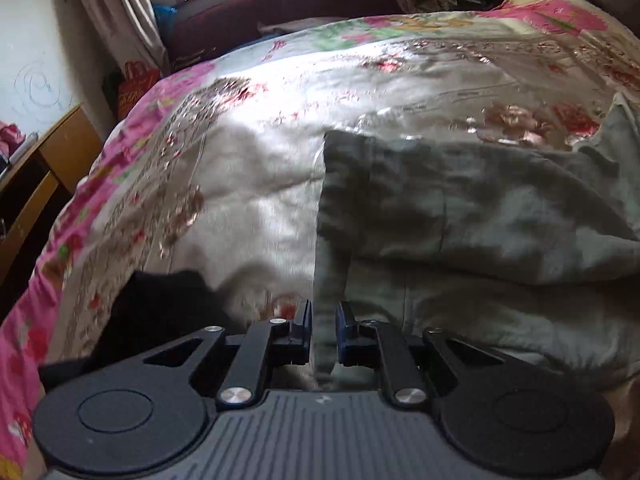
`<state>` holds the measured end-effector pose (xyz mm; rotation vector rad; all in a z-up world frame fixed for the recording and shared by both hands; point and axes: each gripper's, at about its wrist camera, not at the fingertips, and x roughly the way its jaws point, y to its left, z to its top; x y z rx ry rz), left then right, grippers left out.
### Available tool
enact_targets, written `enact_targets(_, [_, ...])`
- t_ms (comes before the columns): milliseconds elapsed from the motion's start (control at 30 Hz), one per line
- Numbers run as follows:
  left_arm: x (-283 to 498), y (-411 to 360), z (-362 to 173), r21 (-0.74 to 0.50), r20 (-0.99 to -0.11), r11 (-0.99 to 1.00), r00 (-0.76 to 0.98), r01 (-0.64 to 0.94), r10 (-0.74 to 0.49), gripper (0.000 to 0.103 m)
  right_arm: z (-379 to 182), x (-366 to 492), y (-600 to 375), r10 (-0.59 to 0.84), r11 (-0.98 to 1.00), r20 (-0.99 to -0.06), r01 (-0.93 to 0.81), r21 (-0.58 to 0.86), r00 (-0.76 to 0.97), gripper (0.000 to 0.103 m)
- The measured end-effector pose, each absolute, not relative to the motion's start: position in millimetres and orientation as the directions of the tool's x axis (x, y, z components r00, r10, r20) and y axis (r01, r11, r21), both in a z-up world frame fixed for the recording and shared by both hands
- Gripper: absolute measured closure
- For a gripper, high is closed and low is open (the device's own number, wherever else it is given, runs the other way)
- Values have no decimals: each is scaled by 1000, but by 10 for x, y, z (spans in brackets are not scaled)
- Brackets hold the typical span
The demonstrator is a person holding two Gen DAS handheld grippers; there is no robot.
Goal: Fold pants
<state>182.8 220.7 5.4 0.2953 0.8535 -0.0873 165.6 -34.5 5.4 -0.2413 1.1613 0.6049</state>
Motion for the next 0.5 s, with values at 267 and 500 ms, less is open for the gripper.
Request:
enact_targets(267, [1861,2144,184,198,-679,960,734,198,-11,36,139,1744,-311,129,773,-942,-627,-101,311,79])
enact_targets(500, [2288,2088,54,175,-670,939,735,295,-106,19,276,1650,28,211,719,-907,-687,-108,364,66])
